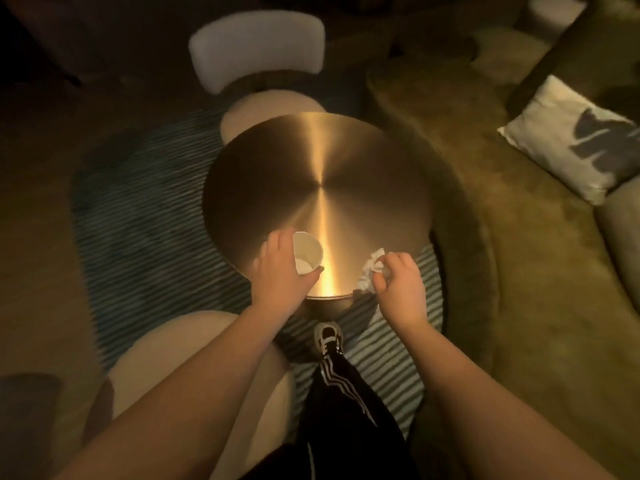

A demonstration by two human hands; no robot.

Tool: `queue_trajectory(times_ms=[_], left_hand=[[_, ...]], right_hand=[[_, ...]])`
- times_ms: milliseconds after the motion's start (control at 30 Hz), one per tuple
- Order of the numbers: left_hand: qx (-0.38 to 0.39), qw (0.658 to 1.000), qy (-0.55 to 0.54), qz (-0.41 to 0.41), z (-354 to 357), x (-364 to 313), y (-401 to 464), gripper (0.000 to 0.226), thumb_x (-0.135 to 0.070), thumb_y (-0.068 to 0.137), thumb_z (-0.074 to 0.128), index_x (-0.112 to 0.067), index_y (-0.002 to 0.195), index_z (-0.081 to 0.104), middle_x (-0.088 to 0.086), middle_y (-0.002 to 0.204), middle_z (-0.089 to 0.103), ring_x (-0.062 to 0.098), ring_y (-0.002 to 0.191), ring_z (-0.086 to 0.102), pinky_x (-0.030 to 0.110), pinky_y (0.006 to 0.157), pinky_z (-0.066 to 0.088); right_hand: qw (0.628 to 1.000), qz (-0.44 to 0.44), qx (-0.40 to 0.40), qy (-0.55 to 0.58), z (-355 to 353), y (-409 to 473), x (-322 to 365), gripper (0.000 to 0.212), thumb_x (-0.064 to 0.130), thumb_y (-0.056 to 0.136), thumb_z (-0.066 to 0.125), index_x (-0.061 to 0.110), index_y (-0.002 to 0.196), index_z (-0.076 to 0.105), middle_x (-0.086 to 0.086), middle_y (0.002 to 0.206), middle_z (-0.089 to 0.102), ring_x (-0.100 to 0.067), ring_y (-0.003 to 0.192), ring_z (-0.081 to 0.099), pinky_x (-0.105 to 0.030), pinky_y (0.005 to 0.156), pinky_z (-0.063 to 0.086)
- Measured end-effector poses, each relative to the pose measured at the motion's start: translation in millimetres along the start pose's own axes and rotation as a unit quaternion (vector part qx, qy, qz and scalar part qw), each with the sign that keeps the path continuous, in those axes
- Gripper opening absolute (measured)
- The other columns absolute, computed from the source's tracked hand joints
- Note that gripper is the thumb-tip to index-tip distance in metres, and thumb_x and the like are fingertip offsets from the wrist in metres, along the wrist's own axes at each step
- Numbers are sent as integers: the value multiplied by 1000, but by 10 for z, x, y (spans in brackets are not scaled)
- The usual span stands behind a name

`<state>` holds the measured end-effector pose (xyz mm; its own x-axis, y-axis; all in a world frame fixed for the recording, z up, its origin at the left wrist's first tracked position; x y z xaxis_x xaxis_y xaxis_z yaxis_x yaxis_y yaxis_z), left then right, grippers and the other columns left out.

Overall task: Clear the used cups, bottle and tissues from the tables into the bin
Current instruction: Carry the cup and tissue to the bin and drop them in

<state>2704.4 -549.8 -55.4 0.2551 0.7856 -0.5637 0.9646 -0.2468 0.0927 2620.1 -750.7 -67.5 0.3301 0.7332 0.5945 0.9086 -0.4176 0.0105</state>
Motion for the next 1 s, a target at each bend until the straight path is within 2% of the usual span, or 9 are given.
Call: queue_trajectory(times_ms=[200, 367, 500, 667, 800, 900, 1000], left_hand=[[90, 988, -14, 128, 359, -1078, -988, 73, -45, 68, 78, -20, 127, 43, 0, 121, 48, 22, 111, 47, 41, 89, 42], [198, 942, -34, 270, 948, -2213, -2028, 73, -45, 68, 77, -21, 126, 40, 1, 121, 47, 24, 109, 49, 43, 87, 45], [252, 890, -31, 377, 1316, -3003, -3120, 77, -44, 66, 80, -22, 127, 39, 1, 121, 46, 24, 107, 51, 39, 85, 45], [324, 805, -45, 496, 1554, -3692, -4834, 79, -46, 63, 81, -19, 126, 42, 3, 121, 48, 28, 106, 52, 40, 81, 45], [369, 733, -65, 567, 1576, -3938, -6384, 81, -50, 64, 80, -18, 129, 42, 4, 121, 49, 26, 104, 53, 39, 80, 47], [398, 694, -71, 596, 1528, -3969, -7551, 81, -52, 65, 79, -19, 130, 41, 4, 124, 49, 25, 104, 54, 36, 80, 46], [431, 654, -78, 617, 1428, -3917, -8662, 82, -53, 64, 79, -20, 128, 41, 3, 123, 49, 24, 104, 54, 33, 78, 44]], right_hand=[[988, 117, -103, 19, -942, -1348, -876, 17, 12, 90, 53, 8, 106, 59, -5, 113, 52, -22, 103, 50, -27, 83, 37], [942, 256, -216, 11, -1728, -2850, -1763, 19, 15, 89, 55, 12, 107, 61, -1, 113, 53, -18, 102, 52, -23, 83, 36], [876, 368, -312, 10, -2166, -4298, -2209, 19, 17, 89, 56, 16, 107, 61, 2, 113, 53, -14, 100, 50, -24, 83, 39], [777, 481, -404, 24, -2474, -6329, -2445, 15, 23, 92, 56, 23, 106, 58, 10, 107, 47, -12, 99, 51, -29, 86, 47], [698, 551, -458, -2, -2497, -8054, -2397, 15, 20, 90, 57, 18, 105, 60, 4, 108, 50, -16, 98, 52, -28, 83, 46], [650, 596, -471, -9, -2374, -9312, -2279, 15, 21, 89, 59, 17, 103, 60, 3, 107, 52, -15, 97, 51, -27, 80, 43], [607, 633, -481, -12, -2248, -10475, -2116, 15, 19, 88, 59, 16, 103, 61, 0, 109, 54, -18, 100, 51, -31, 83, 45]])
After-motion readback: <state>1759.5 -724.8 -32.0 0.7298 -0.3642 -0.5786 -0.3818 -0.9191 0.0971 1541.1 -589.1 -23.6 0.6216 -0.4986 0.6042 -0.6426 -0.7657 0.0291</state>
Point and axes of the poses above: each hand's wrist, its own y-axis towards the middle knuckle, its own z-axis out of the palm, x = y × z, the point moved 10 cm from there along y, towards the middle knuckle
